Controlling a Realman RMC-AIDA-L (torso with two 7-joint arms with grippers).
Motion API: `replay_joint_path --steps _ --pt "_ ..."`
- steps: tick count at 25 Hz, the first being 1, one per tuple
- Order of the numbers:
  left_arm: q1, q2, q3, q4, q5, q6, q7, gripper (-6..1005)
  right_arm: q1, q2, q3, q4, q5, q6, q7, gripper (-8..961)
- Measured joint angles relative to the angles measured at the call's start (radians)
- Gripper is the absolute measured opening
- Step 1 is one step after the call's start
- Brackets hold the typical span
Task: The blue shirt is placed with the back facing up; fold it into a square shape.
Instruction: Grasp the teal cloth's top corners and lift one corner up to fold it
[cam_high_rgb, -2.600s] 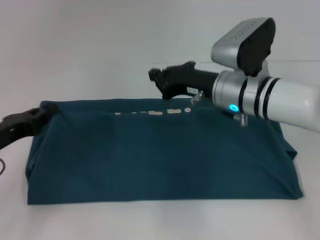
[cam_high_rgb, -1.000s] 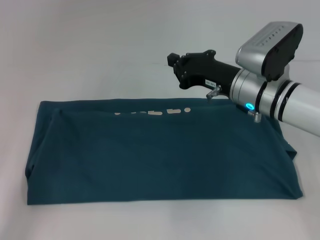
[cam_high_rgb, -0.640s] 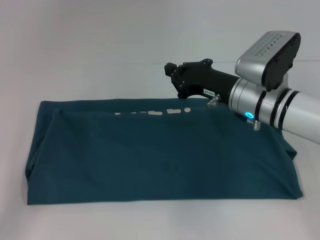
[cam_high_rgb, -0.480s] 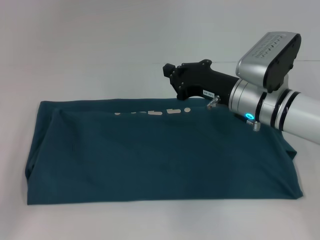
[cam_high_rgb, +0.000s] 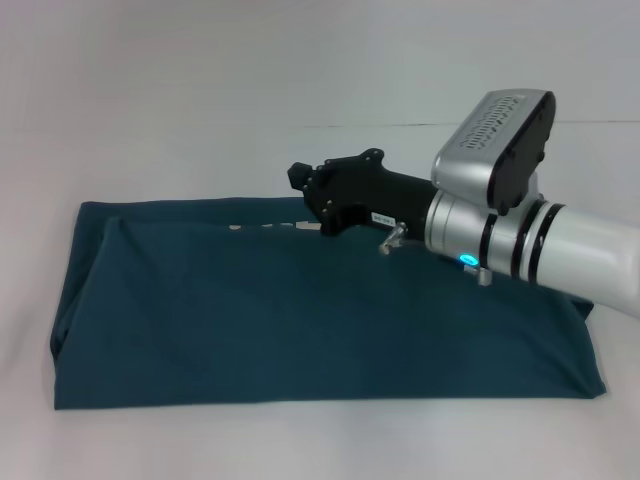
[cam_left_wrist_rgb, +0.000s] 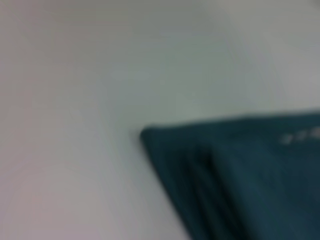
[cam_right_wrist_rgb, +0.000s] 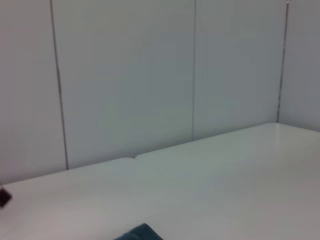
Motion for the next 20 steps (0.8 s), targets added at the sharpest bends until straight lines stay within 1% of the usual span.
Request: replay_joint_path --steps 2,3,9,14,16,20 --pt "-0.018 0.000 0.025 0.005 0.071 -0.012 -0.014 444 0.002 0.001 -0.022 0.000 0.029 0.006 0.000 13" --pt "-0.021 0.000 0.040 0.006 0.082 -0.016 -0.017 490 0.002 0.001 -0.030 0.001 0.039 0.007 0.000 13" --pt "-0.024 -0.005 0.101 0.006 0.095 -0.012 -0.048 627 -0.001 0.001 -0.039 0.015 0.056 0.009 0.002 13" --pt "-0.026 -0.016 0.149 0.003 0.097 0.017 -0.077 628 0.003 0.001 -0.040 0.025 0.056 0.009 0.005 13" --pt "-0.026 -0.027 0.157 -0.001 0.097 0.028 -0.082 628 0.004 0.000 -0.040 0.025 0.056 0.009 0.007 13" --pt "-0.025 -0.041 0.181 -0.011 0.094 0.037 -0.083 627 0.004 -0.002 -0.041 0.025 0.057 0.011 0.011 13"
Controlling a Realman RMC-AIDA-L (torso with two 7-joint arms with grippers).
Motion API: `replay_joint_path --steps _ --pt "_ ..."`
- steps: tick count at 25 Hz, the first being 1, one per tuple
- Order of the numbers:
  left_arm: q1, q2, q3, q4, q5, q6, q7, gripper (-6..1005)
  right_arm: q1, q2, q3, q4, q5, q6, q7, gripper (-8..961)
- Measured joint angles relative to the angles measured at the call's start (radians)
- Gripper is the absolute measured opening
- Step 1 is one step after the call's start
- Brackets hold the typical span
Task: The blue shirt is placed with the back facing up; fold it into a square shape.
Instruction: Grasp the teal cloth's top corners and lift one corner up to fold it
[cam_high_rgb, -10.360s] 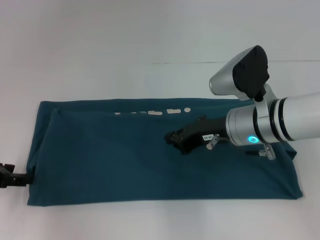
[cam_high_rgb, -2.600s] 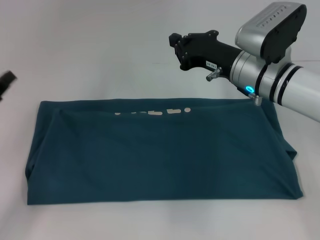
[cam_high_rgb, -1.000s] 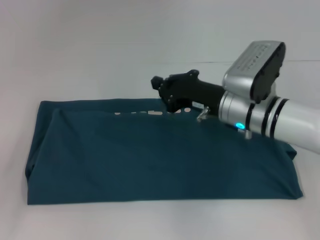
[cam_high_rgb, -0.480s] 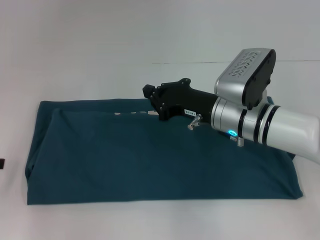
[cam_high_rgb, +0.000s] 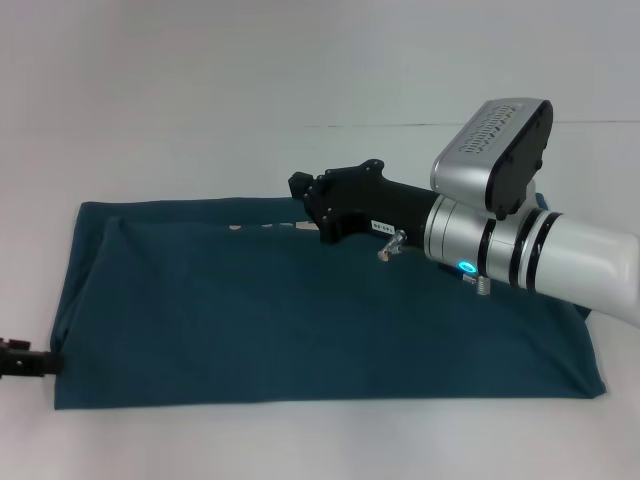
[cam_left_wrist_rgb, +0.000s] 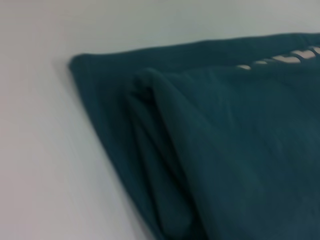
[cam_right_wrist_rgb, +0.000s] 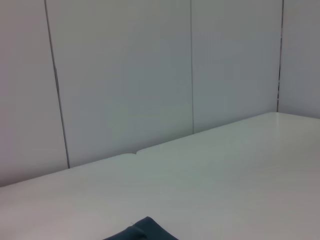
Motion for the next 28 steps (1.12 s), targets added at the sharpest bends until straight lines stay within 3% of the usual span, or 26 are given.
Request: replay_joint_path --steps 8,28 --pt "-0.002 -0.014 0.034 -0.031 -0.004 -0.025 0.013 625 0.000 -0.002 0.000 0.010 -0.006 0.000 0.000 13" --pt "0.013 -0.017 0.082 -0.057 0.017 -0.090 0.031 621 0.000 -0.002 0.000 0.029 -0.005 0.000 0.000 13"
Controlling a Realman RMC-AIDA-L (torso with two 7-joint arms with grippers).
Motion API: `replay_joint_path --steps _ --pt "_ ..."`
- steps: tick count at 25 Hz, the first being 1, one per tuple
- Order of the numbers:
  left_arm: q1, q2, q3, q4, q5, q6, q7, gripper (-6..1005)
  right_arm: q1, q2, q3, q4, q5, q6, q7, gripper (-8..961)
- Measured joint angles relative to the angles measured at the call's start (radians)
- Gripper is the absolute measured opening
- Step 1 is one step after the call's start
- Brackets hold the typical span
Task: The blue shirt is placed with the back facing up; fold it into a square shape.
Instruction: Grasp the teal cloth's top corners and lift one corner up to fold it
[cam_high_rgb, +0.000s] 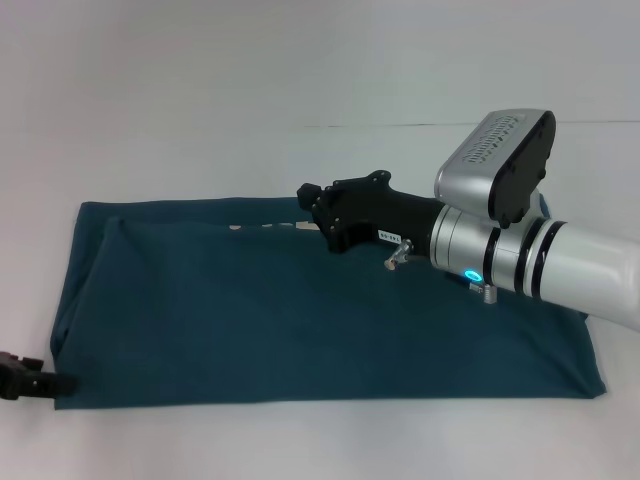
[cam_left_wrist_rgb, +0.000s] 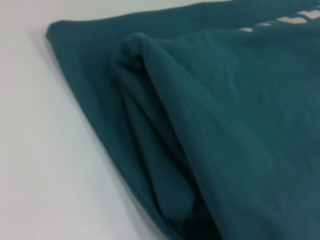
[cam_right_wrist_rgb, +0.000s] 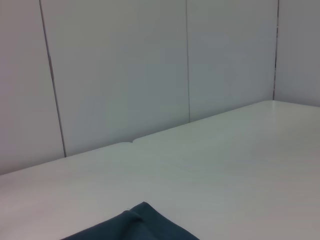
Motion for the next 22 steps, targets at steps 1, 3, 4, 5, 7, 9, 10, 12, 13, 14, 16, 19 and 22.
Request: replay_joint_path --steps 1,3,4,5,7,9,10,12,13,14,16,19,22 --pt "0.000 0.000 0.003 -0.003 0.000 0.000 0.001 620 0.000 0.000 0.000 0.000 0.000 0.000 0.000 13" --pt "-0.002 0.000 0.008 -0.012 0.000 0.000 0.002 620 0.000 -0.001 0.001 0.001 0.002 0.000 0.000 13" --pt "-0.004 0.000 0.010 -0.017 0.000 0.000 0.004 620 0.000 -0.001 0.002 0.003 0.002 0.000 0.000 13" --pt "-0.006 0.000 0.011 -0.022 0.000 -0.001 0.005 620 0.000 -0.001 0.003 0.005 0.003 0.000 0.000 13" --pt "-0.010 0.000 0.014 -0.032 0.000 -0.006 0.008 619 0.000 -0.001 0.004 0.008 0.003 0.000 0.000 13" --pt "-0.011 0.000 0.023 -0.039 0.000 -0.014 0.009 619 0.000 -0.002 0.005 0.009 0.003 0.000 0.000 13" --pt "-0.011 0.000 0.027 -0.040 0.000 -0.016 0.009 619 0.000 -0.003 0.006 0.009 0.003 0.001 0.000 13" --pt "-0.012 -0.001 0.037 -0.043 0.000 -0.022 0.010 618 0.000 -0.003 0.006 0.010 0.003 0.010 0.000 13" --pt "-0.012 -0.001 0.041 -0.044 0.000 -0.023 0.010 618 0.001 -0.003 0.006 0.010 0.003 0.015 0.000 13" --pt "-0.012 -0.002 0.044 -0.044 0.000 -0.025 0.010 618 0.001 -0.003 0.005 0.009 0.003 0.020 0.000 13" --pt "-0.013 -0.003 0.047 -0.044 0.000 -0.027 0.010 618 0.005 -0.003 0.003 0.009 0.003 0.025 0.000 13" --pt "-0.015 -0.003 0.049 -0.045 0.000 -0.030 0.010 619 0.009 -0.003 0.002 0.010 0.003 0.025 0.000 13" --pt "-0.019 -0.003 0.051 -0.050 0.000 -0.036 0.010 618 0.010 -0.003 0.004 0.010 0.003 0.026 0.000 13"
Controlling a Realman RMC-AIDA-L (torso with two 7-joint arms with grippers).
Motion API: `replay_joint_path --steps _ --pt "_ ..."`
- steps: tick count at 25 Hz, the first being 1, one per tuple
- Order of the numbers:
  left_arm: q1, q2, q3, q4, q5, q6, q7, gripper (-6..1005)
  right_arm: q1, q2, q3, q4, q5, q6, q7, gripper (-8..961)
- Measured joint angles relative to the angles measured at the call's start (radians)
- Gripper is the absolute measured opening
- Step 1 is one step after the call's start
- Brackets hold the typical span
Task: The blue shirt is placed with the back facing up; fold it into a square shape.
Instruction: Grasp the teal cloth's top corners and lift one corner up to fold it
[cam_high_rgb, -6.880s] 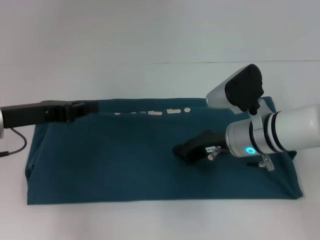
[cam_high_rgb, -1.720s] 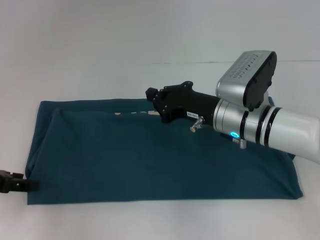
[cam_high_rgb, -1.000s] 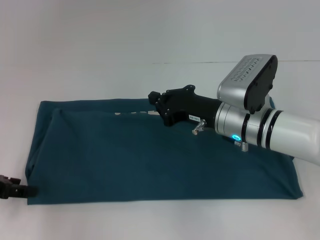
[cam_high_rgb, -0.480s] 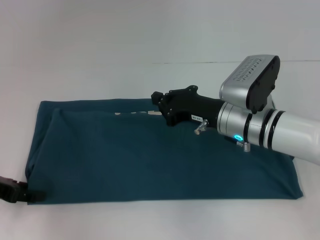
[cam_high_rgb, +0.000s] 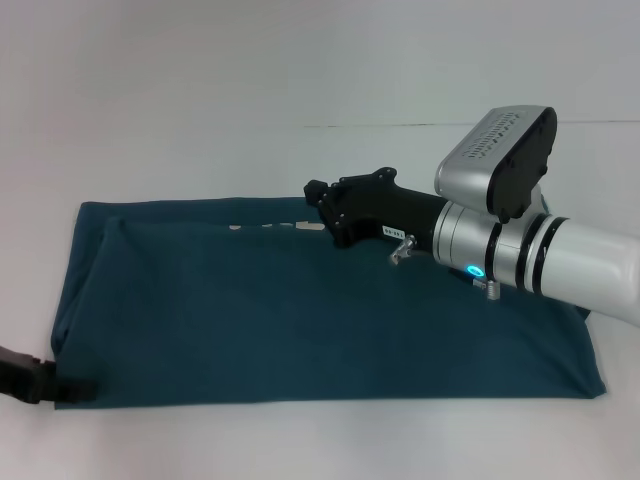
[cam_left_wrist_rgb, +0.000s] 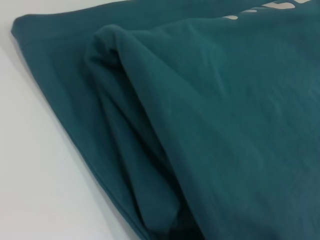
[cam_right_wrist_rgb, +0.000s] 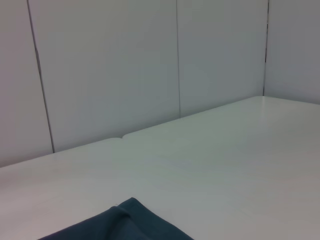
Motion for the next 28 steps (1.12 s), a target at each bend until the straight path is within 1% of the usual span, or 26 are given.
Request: replay_joint_path --steps 3,13,18,28 --pt "-0.005 0.000 0.001 -0.013 0.000 -0.003 0.000 614 0.000 0.000 0.003 0.000 0.000 0.000 0.000 13" --pt "-0.011 -0.005 0.047 -0.021 -0.003 -0.004 -0.006 607 -0.003 -0.002 0.004 0.000 0.000 0.001 0.000 13" --pt "-0.009 -0.008 0.046 -0.023 -0.002 -0.002 -0.008 604 -0.009 -0.003 0.004 -0.001 0.000 -0.003 0.000 13" --pt "-0.006 -0.008 0.049 -0.024 -0.003 0.009 -0.004 234 -0.015 -0.003 0.004 -0.001 0.000 -0.009 0.002 12"
